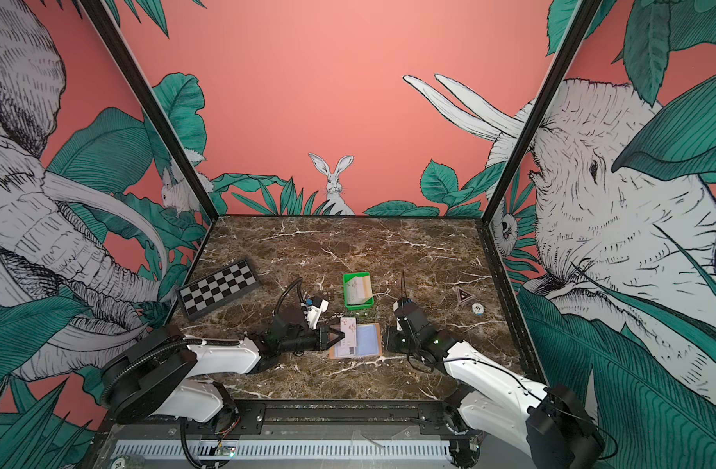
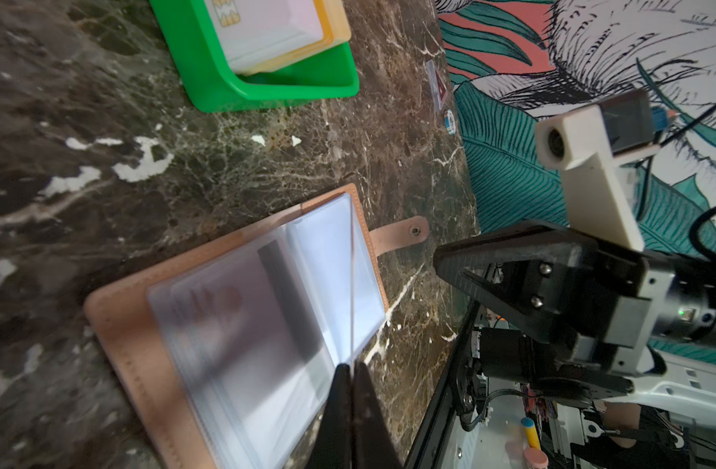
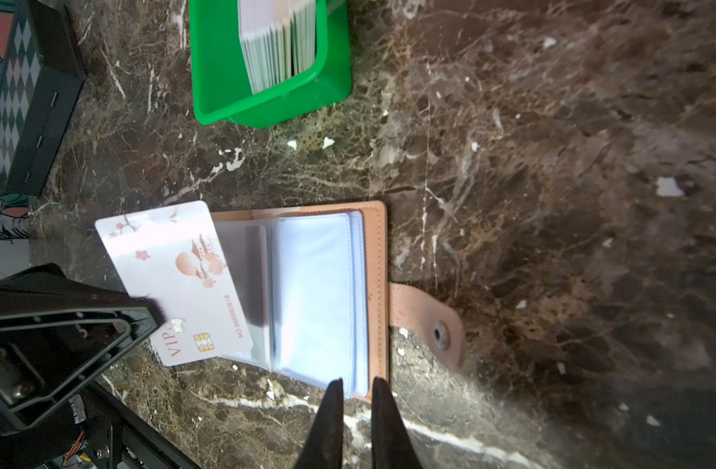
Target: Put the credit cards into the card holder
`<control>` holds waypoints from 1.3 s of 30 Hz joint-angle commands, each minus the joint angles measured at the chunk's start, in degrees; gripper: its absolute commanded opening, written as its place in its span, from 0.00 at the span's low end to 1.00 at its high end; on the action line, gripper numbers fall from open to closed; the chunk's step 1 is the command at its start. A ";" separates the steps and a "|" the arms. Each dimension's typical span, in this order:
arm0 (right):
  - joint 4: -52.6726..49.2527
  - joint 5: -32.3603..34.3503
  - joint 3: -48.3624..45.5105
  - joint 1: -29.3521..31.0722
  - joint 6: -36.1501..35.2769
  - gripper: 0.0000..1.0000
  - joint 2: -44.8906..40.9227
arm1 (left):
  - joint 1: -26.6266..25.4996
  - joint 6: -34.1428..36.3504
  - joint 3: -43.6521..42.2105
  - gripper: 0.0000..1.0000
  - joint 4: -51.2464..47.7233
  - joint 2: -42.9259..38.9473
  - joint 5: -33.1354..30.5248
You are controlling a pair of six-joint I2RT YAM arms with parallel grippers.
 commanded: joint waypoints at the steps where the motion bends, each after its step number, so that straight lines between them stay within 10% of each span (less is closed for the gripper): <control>1: 2.88 0.08 1.56 0.19 -1.18 0.15 1.70 | 0.48 0.90 1.91 0.00 0.99 1.03 -0.04; 39: 1.68 -1.79 4.16 0.16 -3.19 0.13 12.11 | 2.48 -3.24 3.69 0.00 -1.96 1.07 5.09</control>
